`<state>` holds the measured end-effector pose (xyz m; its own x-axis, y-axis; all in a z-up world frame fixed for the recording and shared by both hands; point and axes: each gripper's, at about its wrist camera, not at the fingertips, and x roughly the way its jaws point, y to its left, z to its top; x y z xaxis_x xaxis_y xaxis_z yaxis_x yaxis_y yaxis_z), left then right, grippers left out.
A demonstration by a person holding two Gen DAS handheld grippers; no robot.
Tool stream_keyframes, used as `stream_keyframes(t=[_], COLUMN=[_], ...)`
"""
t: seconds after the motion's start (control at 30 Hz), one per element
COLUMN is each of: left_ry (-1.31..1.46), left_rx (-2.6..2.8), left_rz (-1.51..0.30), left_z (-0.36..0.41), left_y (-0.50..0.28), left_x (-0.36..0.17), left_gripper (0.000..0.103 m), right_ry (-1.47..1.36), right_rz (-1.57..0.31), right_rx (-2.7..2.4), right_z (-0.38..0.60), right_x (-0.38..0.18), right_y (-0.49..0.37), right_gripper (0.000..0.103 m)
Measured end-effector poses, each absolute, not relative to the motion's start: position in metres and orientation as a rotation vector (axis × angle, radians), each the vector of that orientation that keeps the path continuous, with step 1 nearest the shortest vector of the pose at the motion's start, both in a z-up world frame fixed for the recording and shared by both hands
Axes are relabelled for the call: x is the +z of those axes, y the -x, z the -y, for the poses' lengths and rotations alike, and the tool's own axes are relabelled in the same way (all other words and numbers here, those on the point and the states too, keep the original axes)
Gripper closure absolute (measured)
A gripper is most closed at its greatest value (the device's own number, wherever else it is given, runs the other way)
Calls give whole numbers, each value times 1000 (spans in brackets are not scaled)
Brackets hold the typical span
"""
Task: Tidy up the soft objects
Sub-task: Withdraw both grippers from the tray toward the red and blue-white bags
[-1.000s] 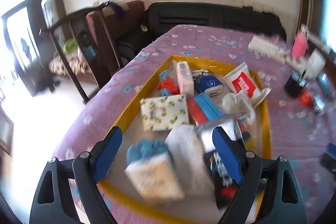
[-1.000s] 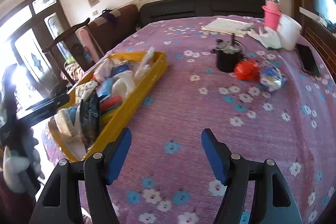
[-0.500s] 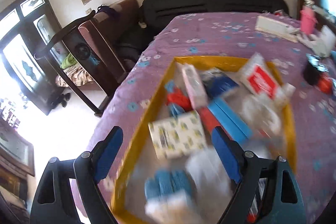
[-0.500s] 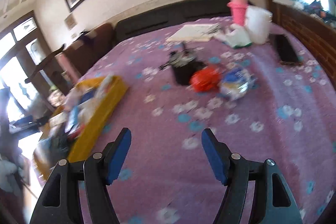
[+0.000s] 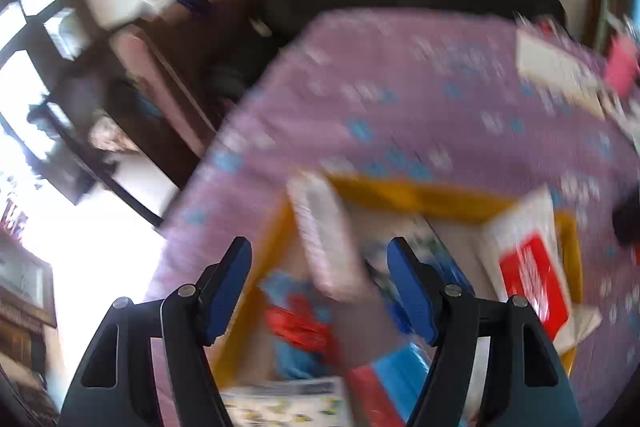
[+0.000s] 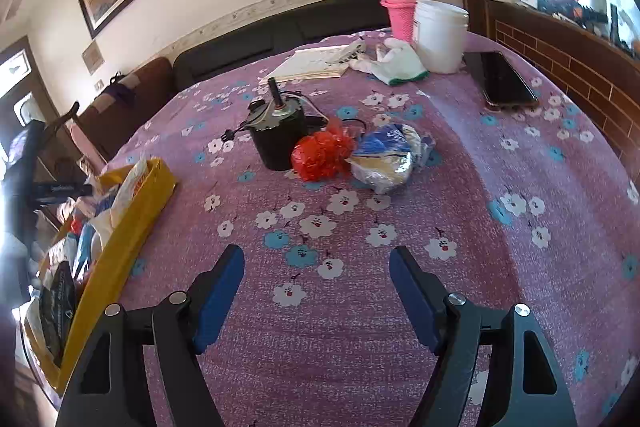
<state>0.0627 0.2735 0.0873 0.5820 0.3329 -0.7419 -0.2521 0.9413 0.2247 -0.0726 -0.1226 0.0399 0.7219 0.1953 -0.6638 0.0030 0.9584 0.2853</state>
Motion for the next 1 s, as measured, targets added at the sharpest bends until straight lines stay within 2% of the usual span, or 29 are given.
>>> stream_keyframes(t=[0.07, 0.1, 0.17, 0.2, 0.27, 0.3, 0.33, 0.47, 0.57, 0.73, 0.83, 0.9, 1.0], left_ry=[-103, -123, -168, -202, -256, -263, -257, -239, -220, -314, -499, -556, -413], left_rx=[369, 388, 415, 418, 384, 365, 344, 274, 222, 168, 173, 183, 140], left_rz=[-809, -792, -811, -878, -1030, -1071, -1075, -958, -902, -894, -932, -902, -896], left_z=[-277, -278, -278, -279, -277, -275, -271, -253, -245, -216, -190, -183, -192], left_y=[-54, -54, -62, -71, -85, -86, -83, -43, 1, 64, 73, 80, 78], left_x=[107, 111, 105, 91, 61, 52, 50, 77, 95, 84, 54, 55, 77], left_gripper=[29, 24, 21, 21, 21, 28, 30, 30, 24, 24, 23, 23, 23], right_ry=[-281, -281, -281, -283, -287, -290, -292, -297, -301, -313, -324, -329, -336], right_rz=[-777, -784, -787, -782, -774, -771, -771, -785, -784, -791, -789, -789, -782], right_rx=[118, 124, 129, 129, 126, 126, 126, 134, 148, 163, 160, 157, 145], right_z=[122, 121, 121, 121, 122, 122, 123, 123, 122, 122, 124, 125, 127], right_x=[37, 36, 36, 36, 37, 37, 37, 35, 35, 35, 35, 35, 35], right_y=[70, 68, 68, 69, 71, 71, 72, 69, 69, 69, 70, 70, 71], right_gripper=[23, 23, 23, 23, 23, 23, 23, 22, 22, 22, 22, 22, 22])
